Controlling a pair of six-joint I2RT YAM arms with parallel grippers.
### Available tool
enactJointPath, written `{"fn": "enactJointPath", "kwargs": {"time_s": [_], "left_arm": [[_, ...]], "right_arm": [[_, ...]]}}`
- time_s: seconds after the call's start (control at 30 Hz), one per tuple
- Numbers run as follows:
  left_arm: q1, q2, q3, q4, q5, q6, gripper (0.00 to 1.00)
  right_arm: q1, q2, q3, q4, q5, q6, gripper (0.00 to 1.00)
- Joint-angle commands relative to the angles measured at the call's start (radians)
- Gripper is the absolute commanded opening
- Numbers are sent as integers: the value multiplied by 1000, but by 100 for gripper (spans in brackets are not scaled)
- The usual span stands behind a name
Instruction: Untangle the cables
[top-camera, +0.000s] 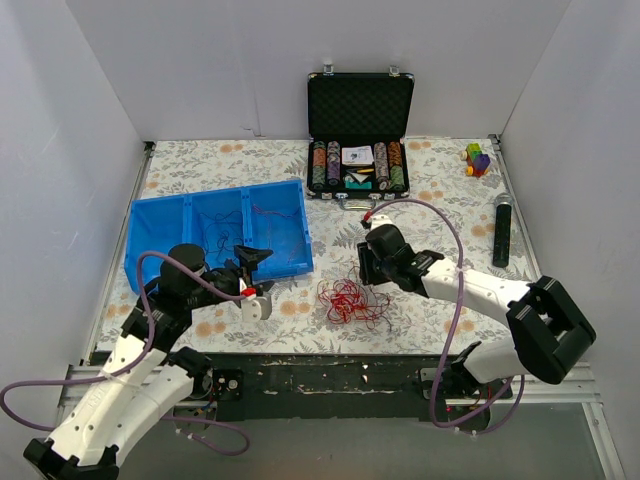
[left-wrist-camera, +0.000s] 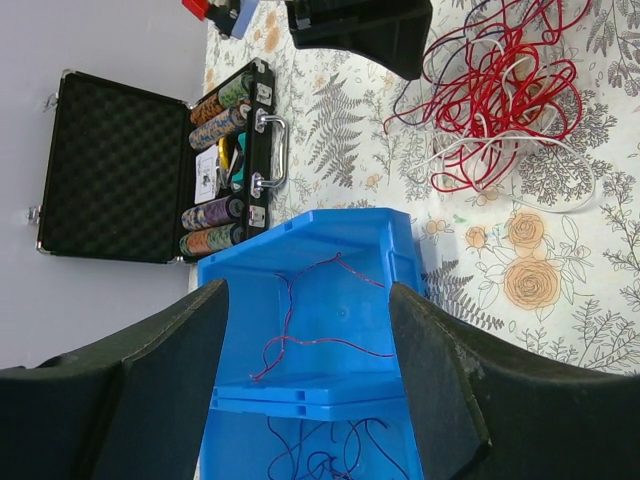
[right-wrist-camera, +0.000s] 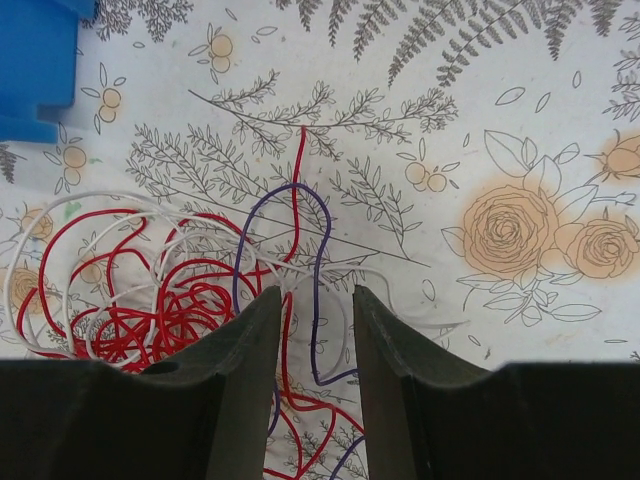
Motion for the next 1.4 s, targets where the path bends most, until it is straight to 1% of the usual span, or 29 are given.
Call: {"fn": "enactJointPath", "kwargs": {"time_s": [0.0,0.13,0.4,0.47,0.57,0.67,0.77,0.9,0.97,1.03,1.1,1.13,1.23,1.37], "left_arm": [[-4,-18,10,-2,-13,-19,64],[-4,-26,8,-4,-16,-22,64],[-4,-29,23,-2,-45,-35,65],[-4,-27,28,-1,-51,-38,65],[-4,-29,30,10,-71,-67,65],[-5,-18,27,42,-118,-152,65],[-4,12,19,103,-212,-303,65],[-4,86,22,183,-376,-546,65],[-2,143,40,202,-477,-678,61],[10,216,62,209,-572,-766,55],[34,259,83,226,-618,-826,50],[51,276,88,244,-661,-851,50],[97,319,108,283,-718,-897,49],[180,358,117,337,-818,-932,47]], "right_arm": [[-10,6,-11,75,-55,-38,43],[-17,35,-8,92,-69,-43,42],[-34,146,14,92,-85,-60,34],[-37,154,15,95,-89,-61,30],[-37,137,20,97,-92,-61,17],[-37,59,9,118,-108,-66,12],[-37,-21,18,111,-104,-81,12],[-37,-124,-3,126,-126,-97,11],[-36,-193,-50,152,-149,-98,10],[-34,-285,-98,152,-152,-90,7],[-34,-364,-141,178,-158,-87,7],[-33,-398,-161,177,-158,-83,7],[-31,-497,-202,163,-164,-81,7],[-30,-590,-213,135,-183,-89,8]]}}
